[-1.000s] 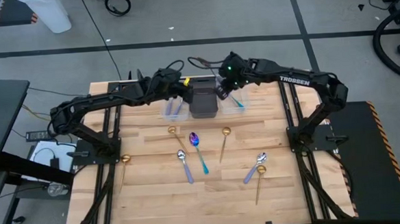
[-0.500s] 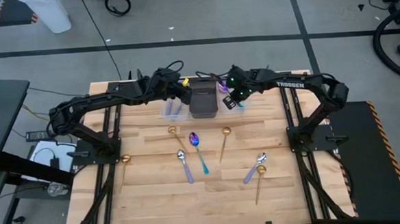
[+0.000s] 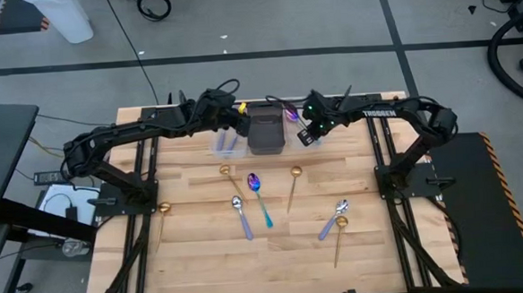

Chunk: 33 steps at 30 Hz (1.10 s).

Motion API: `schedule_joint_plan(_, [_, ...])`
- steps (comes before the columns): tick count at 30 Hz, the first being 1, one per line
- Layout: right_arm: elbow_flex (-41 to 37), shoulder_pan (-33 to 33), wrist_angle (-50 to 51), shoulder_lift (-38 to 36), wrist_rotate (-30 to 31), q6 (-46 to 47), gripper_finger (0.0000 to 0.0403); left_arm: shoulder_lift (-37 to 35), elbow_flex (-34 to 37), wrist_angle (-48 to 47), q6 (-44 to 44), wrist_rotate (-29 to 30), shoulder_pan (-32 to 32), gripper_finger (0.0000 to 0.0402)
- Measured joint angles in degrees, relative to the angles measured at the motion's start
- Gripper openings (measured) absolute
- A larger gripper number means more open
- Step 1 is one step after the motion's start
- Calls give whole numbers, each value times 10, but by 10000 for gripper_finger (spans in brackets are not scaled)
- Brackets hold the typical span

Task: Sort silverware by color (type)
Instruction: Put the left blue spoon into the right transparent bin, then put the bottom left gold spoon into the black bin

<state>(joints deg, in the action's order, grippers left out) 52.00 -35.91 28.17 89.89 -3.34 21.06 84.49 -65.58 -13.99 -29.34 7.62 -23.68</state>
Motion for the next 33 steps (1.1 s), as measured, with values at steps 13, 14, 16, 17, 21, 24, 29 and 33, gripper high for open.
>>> schedule_joint_plan(13, [-11,-5,-7,0,-10,20,28,0,0,6,-1,0,2,128])
schedule_joint_plan(14, [-11,-5,-7,0,-10,20,29,0,0,6,-1,0,2,128])
schedule_joint_plan(16, [-11,-5,-7,0,-10,20,29,0,0,6,-1,0,2,128])
schedule_joint_plan(17, [-11,-5,-7,0,-10,20,29,0,0,6,-1,0,2,128])
schedule_joint_plan(21, [-11,-5,-7,0,-9,23,29,0,0,6,-1,0,2,128])
schedule_joint_plan(24, [-11,-5,-7,0,-9,28,31,0,0,6,-1,0,2,128])
schedule_joint_plan(29, [-10,-5,-6,0,-10,28,49,0,0,6,-1,0,2,128])
schedule_joint_plan(33, [-10,-5,-7,0,-10,28,74,0,0,6,-1,0,2,128])
